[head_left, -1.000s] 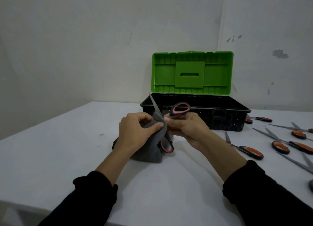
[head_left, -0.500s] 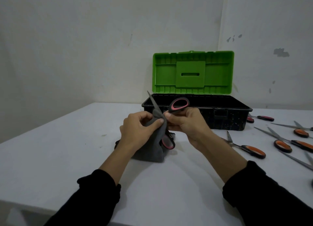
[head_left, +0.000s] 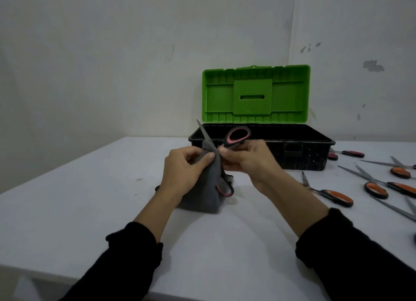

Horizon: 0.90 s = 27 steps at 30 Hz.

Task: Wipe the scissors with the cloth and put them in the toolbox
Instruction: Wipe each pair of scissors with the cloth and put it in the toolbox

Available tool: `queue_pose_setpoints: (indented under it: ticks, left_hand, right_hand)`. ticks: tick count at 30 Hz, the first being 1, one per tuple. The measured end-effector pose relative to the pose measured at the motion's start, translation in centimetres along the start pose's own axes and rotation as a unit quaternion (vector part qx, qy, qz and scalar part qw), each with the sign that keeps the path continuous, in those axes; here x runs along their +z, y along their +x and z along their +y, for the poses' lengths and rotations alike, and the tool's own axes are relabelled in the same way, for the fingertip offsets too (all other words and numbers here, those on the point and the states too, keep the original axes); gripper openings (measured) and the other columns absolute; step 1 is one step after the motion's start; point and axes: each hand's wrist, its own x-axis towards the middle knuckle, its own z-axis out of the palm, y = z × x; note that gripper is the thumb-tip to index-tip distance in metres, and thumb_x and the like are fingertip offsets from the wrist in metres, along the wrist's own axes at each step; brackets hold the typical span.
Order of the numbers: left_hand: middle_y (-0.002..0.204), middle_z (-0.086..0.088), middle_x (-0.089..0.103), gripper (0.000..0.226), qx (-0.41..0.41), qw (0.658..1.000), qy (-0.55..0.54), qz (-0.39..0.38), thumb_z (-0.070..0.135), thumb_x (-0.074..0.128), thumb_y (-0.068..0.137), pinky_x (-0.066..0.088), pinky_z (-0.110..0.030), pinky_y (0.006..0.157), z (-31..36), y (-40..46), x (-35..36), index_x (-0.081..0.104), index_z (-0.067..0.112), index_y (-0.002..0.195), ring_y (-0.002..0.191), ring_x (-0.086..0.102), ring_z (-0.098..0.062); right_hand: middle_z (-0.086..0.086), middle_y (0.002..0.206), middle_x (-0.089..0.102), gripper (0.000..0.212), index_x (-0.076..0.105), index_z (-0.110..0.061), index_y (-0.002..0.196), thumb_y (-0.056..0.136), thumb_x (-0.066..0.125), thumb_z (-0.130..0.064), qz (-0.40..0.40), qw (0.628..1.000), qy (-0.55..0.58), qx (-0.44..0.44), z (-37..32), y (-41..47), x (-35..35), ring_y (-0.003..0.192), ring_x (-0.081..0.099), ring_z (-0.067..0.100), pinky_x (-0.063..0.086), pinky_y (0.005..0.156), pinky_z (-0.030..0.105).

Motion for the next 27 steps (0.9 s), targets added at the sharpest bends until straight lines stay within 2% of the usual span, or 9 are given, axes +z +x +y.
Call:
queue_pose_setpoints:
  ticks: [3,5,10,12,15,19,21,23,27]
  left_hand:
    - [0.078,0.011,0.071,0.008,0.005,1.000,0.020,-0.006,0.037,0.074,0.075,0.051,-0.032,0.076,-0.5,0.3,0.0,0.072,0.030,0.078,0.079,0.064,-0.009]
    - [0.079,0.011,0.072,0.010,0.013,0.999,0.029,-0.013,0.039,0.073,0.073,0.052,-0.037,0.080,-0.7,0.3,-0.3,0.072,0.031,0.079,0.081,0.065,-0.010]
    - [0.084,0.003,0.072,0.012,0.015,0.999,0.036,-0.033,0.017,0.073,0.077,0.051,-0.026,0.076,-1.4,0.5,-1.6,0.072,0.017,0.089,0.075,0.063,-0.001]
    - [0.084,0.001,0.071,0.013,0.002,0.999,0.038,-0.024,0.011,0.071,0.078,0.051,-0.023,0.074,-1.9,0.5,-2.0,0.071,0.014,0.091,0.074,0.062,0.000]
    - [0.084,-0.005,0.071,0.011,-0.070,0.995,-0.067,0.026,0.009,0.065,0.084,0.053,-0.032,0.080,-1.8,0.9,-2.0,0.065,0.012,0.095,0.083,0.067,-0.019]
    - [0.084,0.001,0.070,0.016,-0.103,0.975,-0.187,0.065,0.011,0.057,0.090,0.051,-0.015,0.066,-0.8,1.0,-2.0,0.056,0.011,0.106,0.077,0.065,-0.007]
    - [0.086,0.000,0.071,0.016,-0.080,0.977,-0.193,0.043,0.011,0.055,0.091,0.052,-0.016,0.070,-0.4,0.6,-2.1,0.055,0.011,0.107,0.081,0.066,-0.009]
    - [0.088,-0.005,0.072,0.013,-0.048,0.984,-0.174,0.002,0.010,0.055,0.091,0.052,-0.026,0.079,-0.1,0.2,-2.0,0.055,0.010,0.104,0.087,0.067,-0.016]
    - [0.089,-0.014,0.072,0.008,0.026,0.989,-0.116,-0.086,0.005,0.059,0.085,0.054,-0.035,0.081,0.2,-0.2,-1.9,0.056,0.005,0.092,0.087,0.068,-0.024]
  right_hand:
    - [0.002,0.058,0.066,0.012,0.065,-0.003,0.073,0.084,0.063,0.001,0.012,0.999,0.047,0.010,-0.1,-0.1,-0.1,0.053,0.064,0.009,0.054,0.053,0.018]
    - [-0.001,0.052,0.064,0.015,0.064,-0.004,0.070,0.084,0.063,0.000,0.010,0.998,0.055,0.020,-0.3,-0.2,-0.4,0.049,0.062,0.006,0.052,0.051,0.016]
    - [0.007,0.065,0.063,0.009,0.065,-0.002,0.076,0.084,0.064,-0.004,0.053,0.997,0.051,-0.001,-1.4,0.2,-1.9,0.054,0.060,0.011,0.055,0.055,0.017]
    - [0.009,0.074,0.067,0.006,0.067,-0.001,0.083,0.084,0.065,-0.007,0.064,0.998,0.008,-0.024,-1.9,0.5,-2.8,0.061,0.065,0.013,0.056,0.059,0.018]
    - [0.013,0.082,0.070,0.013,0.067,-0.001,0.091,0.088,0.063,-0.012,0.058,0.993,-0.094,-0.034,-2.0,0.8,-3.4,0.069,0.067,0.020,0.056,0.063,0.025]
    - [0.014,0.076,0.068,0.014,0.067,-0.006,0.087,0.091,0.059,-0.017,-0.005,0.963,-0.269,-0.033,-2.0,0.2,-3.5,0.066,0.066,0.019,0.057,0.059,0.027]
    - [0.011,0.070,0.067,0.015,0.066,-0.009,0.081,0.091,0.059,-0.018,-0.028,0.935,-0.351,-0.051,-1.8,-0.1,-3.2,0.064,0.065,0.018,0.056,0.058,0.026]
    - [0.008,0.069,0.068,0.016,0.067,-0.013,0.078,0.091,0.060,-0.020,-0.039,0.910,-0.406,-0.076,-1.7,0.1,-2.7,0.064,0.066,0.017,0.056,0.063,0.028]
    - [0.008,0.070,0.070,0.018,0.067,-0.015,0.073,0.089,0.063,-0.021,-0.075,0.910,-0.401,-0.080,-2.2,1.1,-2.3,0.058,0.066,0.009,0.051,0.060,0.017]
